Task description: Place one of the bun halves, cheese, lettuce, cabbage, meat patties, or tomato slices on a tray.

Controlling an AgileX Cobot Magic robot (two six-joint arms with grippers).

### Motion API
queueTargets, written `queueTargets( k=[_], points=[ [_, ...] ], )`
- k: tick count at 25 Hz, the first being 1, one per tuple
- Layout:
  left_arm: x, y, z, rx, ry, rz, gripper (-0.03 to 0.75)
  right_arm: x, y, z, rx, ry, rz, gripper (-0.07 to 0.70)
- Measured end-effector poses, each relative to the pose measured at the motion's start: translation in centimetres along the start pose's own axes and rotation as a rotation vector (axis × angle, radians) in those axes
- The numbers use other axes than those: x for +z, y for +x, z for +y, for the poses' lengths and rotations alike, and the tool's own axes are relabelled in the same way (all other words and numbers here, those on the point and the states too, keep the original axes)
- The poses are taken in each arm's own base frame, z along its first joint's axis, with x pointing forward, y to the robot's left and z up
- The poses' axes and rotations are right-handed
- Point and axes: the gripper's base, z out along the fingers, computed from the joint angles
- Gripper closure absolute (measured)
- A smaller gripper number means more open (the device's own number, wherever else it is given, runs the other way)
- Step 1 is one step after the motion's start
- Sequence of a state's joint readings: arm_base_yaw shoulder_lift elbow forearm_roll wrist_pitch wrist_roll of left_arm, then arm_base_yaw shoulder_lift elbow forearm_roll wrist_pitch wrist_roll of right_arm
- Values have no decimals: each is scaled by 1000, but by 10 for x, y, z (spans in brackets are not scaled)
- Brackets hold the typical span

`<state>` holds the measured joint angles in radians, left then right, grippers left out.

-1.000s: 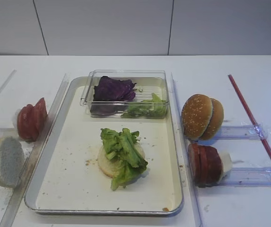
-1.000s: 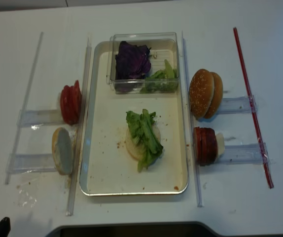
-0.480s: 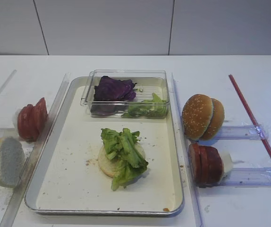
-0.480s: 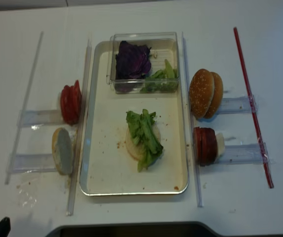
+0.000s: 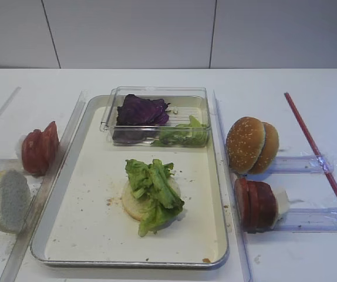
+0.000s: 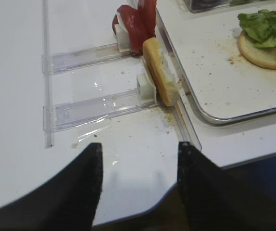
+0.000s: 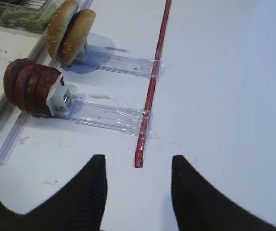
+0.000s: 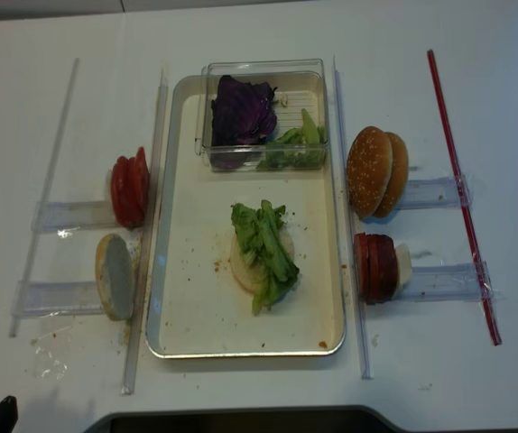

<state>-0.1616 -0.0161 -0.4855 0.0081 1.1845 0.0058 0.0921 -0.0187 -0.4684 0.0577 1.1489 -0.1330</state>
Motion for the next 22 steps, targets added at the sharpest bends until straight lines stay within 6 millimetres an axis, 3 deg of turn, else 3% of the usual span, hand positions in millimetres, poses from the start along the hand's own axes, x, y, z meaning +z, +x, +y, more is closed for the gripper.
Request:
queueTargets(
  k=[22],
  points=[
    [0,0,0,0,0,0,377,0,0,0,20,31,2,281]
  ],
)
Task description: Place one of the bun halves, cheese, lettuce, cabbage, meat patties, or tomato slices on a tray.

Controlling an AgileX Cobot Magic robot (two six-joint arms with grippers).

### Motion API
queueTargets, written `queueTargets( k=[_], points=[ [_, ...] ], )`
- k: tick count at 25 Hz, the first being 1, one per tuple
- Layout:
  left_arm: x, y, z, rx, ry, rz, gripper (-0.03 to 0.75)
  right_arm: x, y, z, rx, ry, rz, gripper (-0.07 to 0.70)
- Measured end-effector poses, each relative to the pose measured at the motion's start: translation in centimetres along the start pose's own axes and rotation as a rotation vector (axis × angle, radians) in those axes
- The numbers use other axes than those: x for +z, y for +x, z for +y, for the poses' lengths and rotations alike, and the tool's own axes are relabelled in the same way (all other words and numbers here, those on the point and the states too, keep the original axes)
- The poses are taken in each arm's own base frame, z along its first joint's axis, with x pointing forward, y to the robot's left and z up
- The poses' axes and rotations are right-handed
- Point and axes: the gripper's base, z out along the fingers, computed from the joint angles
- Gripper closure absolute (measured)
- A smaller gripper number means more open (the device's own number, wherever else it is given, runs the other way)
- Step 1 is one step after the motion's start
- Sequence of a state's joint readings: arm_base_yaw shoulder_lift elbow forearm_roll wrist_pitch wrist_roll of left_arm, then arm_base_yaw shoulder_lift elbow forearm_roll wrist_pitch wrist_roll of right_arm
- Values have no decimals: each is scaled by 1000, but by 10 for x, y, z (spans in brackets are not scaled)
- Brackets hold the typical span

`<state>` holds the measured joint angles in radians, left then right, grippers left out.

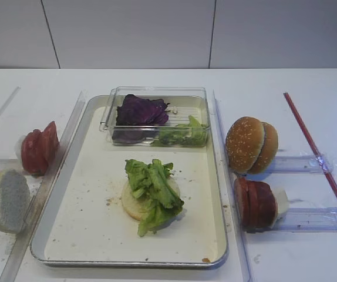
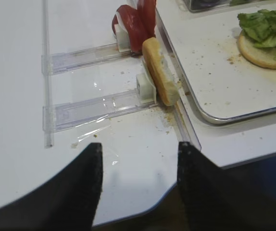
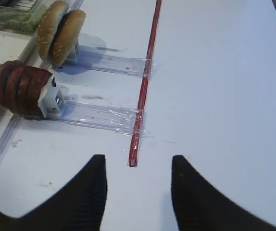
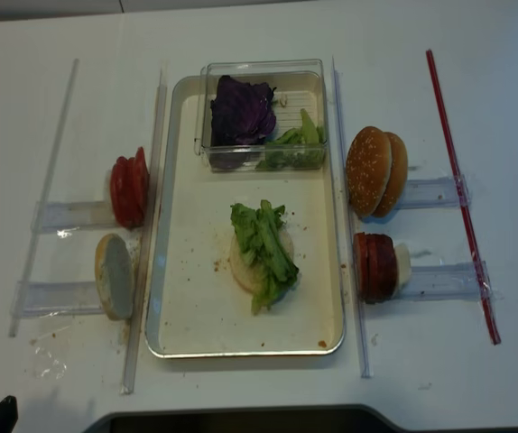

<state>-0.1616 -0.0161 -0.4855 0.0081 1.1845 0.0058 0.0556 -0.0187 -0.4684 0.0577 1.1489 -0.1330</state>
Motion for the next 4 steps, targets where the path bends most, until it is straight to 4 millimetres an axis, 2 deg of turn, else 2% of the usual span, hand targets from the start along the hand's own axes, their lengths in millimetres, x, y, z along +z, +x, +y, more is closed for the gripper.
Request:
queueTargets(
  k=[4],
  points=[
    [0,0,0,0,0,0,377,0,0,0,1,1,0,281]
  ],
)
